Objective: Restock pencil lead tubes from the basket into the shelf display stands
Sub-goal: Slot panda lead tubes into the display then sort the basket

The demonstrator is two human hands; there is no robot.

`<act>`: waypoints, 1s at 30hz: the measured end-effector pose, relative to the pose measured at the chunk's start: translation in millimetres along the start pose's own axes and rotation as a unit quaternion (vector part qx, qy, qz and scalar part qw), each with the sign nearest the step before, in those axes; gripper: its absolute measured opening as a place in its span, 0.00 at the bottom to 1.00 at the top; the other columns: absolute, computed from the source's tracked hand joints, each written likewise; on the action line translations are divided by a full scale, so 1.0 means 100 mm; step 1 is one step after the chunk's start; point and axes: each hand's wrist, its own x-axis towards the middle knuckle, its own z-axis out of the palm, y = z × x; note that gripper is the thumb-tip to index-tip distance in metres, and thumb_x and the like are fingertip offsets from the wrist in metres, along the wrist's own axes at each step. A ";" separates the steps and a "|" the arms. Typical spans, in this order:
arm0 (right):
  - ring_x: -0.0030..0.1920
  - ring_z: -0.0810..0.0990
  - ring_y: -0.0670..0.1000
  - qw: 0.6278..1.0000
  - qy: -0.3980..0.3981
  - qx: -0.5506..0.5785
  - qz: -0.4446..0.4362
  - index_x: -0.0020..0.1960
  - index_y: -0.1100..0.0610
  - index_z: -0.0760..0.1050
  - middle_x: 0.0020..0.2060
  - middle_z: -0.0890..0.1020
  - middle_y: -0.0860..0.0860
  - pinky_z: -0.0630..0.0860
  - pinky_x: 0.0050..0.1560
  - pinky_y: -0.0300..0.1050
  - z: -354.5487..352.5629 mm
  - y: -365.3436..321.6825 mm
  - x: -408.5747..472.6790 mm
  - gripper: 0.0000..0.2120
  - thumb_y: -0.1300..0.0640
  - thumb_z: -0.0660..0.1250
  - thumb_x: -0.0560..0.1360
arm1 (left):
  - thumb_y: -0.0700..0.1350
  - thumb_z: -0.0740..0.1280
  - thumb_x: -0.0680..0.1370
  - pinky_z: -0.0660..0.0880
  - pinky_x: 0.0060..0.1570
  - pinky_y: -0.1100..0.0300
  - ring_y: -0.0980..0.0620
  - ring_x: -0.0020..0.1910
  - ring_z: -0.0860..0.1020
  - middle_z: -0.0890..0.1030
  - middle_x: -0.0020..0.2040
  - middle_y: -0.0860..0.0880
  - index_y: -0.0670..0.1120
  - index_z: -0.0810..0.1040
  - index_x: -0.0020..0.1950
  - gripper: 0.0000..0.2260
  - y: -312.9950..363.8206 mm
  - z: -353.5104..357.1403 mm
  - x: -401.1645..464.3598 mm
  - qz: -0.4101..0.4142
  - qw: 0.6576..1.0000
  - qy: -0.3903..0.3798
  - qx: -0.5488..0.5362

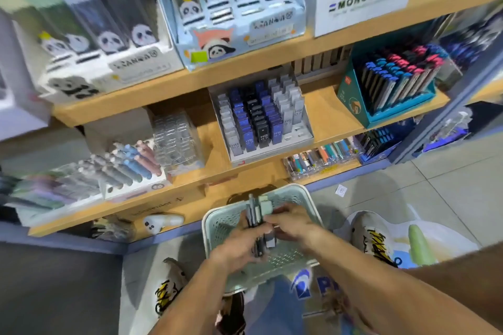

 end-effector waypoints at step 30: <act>0.26 0.76 0.42 0.923 -0.148 0.069 -0.348 0.59 0.60 0.78 0.29 0.82 0.47 0.70 0.26 0.32 0.33 -2.27 -2.51 0.15 0.61 0.74 0.74 | 0.45 0.78 0.70 0.74 0.23 0.60 0.51 0.28 0.75 0.79 0.34 0.48 0.47 0.86 0.48 0.08 1.62 -0.14 -2.76 0.350 0.911 0.000 -0.217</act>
